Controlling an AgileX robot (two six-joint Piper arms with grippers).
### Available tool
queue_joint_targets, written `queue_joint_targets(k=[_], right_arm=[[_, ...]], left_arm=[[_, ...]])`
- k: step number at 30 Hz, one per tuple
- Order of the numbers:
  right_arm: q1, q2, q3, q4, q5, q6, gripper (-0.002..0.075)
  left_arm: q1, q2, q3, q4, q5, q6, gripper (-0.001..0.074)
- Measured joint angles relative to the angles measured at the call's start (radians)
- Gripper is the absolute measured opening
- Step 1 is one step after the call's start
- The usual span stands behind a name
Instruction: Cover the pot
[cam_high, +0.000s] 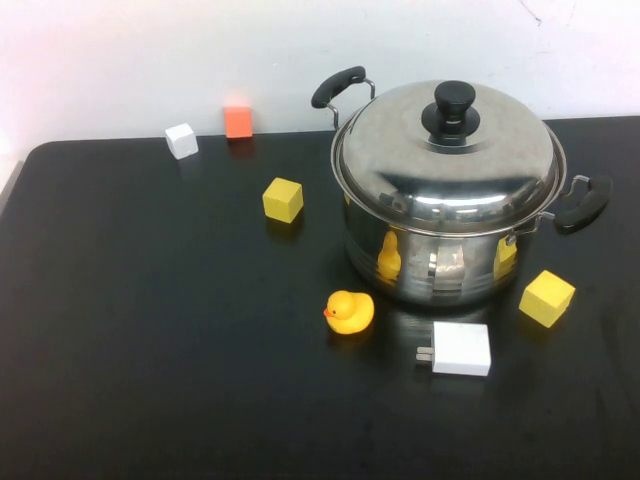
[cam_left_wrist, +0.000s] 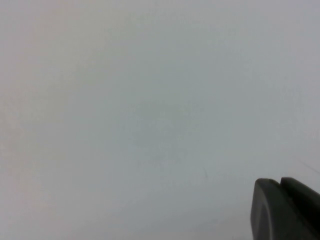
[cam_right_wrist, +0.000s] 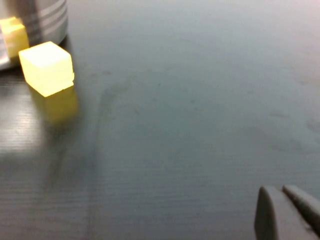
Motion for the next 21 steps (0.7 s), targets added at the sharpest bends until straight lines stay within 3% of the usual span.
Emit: queue_joint_targets(k=[7,11,15,21], right_arm=[[0.000,0.000,0.000,0.000,0.000,0.000,-0.0002],[0.000,0.000,0.000,0.000,0.000,0.000,-0.0002],[0.000,0.000,0.000,0.000,0.000,0.000,-0.0002],[0.000,0.000,0.000,0.000,0.000,0.000,-0.0002]], left_arm=[[0.000,-0.149,0.009,-0.032,0.023,0.010,-0.0001],[0.000,-0.270,0.135,-0.069,0.065,0.017,-0.0001],[0.000,-0.398,0.380,-0.059,0.028,-0.059,-0.0001],[0.000,-0.584,0.830,0.111,-0.229,-0.334,-0.0001]])
